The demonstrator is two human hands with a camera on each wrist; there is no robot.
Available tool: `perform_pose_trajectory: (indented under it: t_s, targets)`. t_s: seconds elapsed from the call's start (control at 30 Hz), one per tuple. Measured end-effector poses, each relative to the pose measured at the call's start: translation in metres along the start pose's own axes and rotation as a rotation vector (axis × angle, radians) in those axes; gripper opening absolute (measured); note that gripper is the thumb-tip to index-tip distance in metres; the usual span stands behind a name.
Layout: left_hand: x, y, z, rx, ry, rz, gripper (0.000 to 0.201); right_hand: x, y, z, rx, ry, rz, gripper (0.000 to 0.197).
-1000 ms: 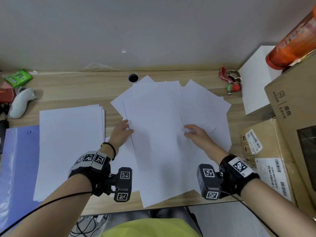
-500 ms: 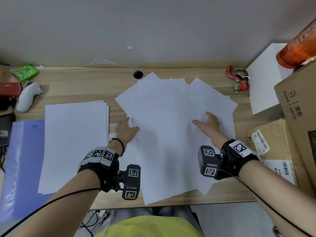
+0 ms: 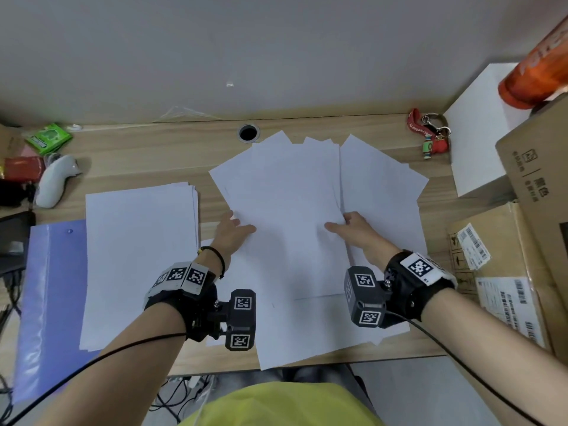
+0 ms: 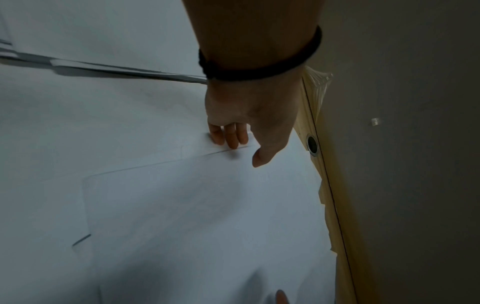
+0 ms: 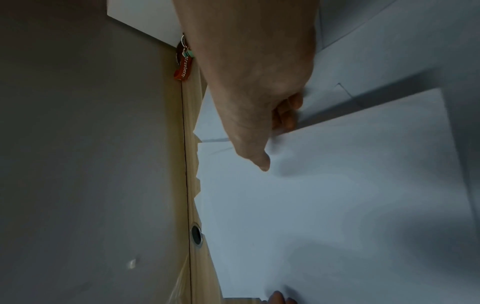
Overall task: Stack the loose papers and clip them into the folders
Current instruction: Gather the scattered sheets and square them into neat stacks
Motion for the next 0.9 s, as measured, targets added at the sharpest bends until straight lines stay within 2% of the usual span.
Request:
perform_pose_trajectory:
  t_s: [0.1, 0.2, 0.27, 0.37, 0.43, 0.57, 0.67, 0.77, 0.9]
  targets:
    - [0.008, -0.004, 0.003, -0.023, -0.059, 0.065, 0.068, -0.005, 0.011, 0.002, 0.069, 0.031, 0.089, 0.077]
    - [0.02, -0.004, 0.005, 0.015, -0.111, -0.006, 0.063, -0.023, 0.012, 0.008, 0.05, 0.126, 0.268, 0.037]
    - [0.028, -0.002, 0.007, 0.028, -0.162, -0.009, 0.06, -0.036, 0.005, 0.013, -0.04, 0.199, 0.314, 0.03]
    - [0.033, 0.004, 0.012, 0.063, -0.208, 0.013, 0.051, -0.047, -0.002, 0.013, -0.183, 0.211, 0.148, 0.012]
    - [0.026, 0.007, 0.011, 0.095, -0.169, 0.018, 0.046, -0.053, -0.003, 0.013, -0.241, 0.197, -0.011, 0.014]
    - [0.004, 0.004, 0.006, 0.101, -0.078, 0.02, 0.048, -0.063, -0.018, 0.028, -0.37, 0.192, -0.102, 0.024]
    - [0.0, -0.001, 0.006, 0.102, -0.098, -0.027, 0.055, -0.074, -0.033, 0.042, -0.443, 0.224, -0.147, 0.025]
    - [0.002, 0.0, 0.013, 0.131, -0.138, -0.083, 0.056, -0.089, -0.048, 0.056, -0.492, 0.331, -0.2, 0.029]
    - [0.009, 0.006, 0.025, 0.178, -0.216, -0.149, 0.047, -0.105, -0.06, 0.071, -0.512, 0.419, -0.341, 0.027]
Point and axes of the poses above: each hand's wrist, its own z-axis away from the middle knuckle, its own x-axis out of the palm, y = z × x, the point moved 8 cm from there along -z, towards the middle knuckle, and after that the axes turned 4 degrees about -x, right-handed, at the moved point
